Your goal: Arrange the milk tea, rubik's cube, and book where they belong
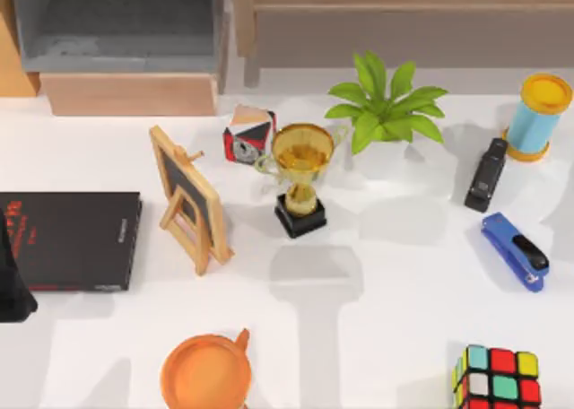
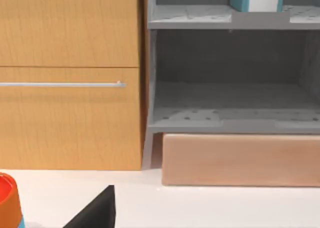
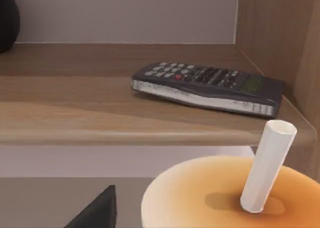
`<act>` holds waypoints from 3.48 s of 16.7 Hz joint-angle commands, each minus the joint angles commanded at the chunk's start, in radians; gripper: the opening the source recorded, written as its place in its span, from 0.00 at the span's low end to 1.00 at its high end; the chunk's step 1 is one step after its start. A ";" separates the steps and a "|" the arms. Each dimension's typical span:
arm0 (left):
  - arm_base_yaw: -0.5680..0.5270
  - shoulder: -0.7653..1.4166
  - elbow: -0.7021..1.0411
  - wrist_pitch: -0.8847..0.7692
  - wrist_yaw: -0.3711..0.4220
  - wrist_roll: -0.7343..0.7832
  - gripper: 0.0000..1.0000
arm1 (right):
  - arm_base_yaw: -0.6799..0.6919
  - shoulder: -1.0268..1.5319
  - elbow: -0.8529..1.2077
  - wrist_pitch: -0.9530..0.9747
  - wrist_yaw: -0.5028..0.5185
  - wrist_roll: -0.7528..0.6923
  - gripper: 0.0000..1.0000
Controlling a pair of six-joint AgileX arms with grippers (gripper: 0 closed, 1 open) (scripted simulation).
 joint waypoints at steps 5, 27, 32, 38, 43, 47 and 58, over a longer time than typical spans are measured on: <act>0.000 0.000 0.000 0.000 0.000 0.000 1.00 | 0.141 -0.151 0.091 -0.201 0.122 0.101 1.00; 0.000 0.000 0.000 0.000 0.000 0.000 1.00 | 1.297 -0.536 0.216 -2.327 0.560 0.828 1.00; 0.000 0.000 0.000 0.000 0.000 0.000 1.00 | 1.311 -0.535 0.217 -2.356 0.562 0.837 1.00; 0.000 0.000 0.000 0.000 0.000 0.000 1.00 | 1.310 -0.499 0.135 -2.237 0.562 0.837 1.00; 0.000 0.000 0.000 0.000 0.000 0.000 1.00 | 1.314 -0.455 0.034 -2.094 0.562 0.841 1.00; 0.000 0.000 0.000 0.000 0.000 0.000 1.00 | 1.314 -0.455 0.034 -2.094 0.562 0.841 0.92; 0.000 0.000 0.000 0.000 0.000 0.000 1.00 | 1.314 -0.455 0.034 -2.094 0.562 0.841 0.10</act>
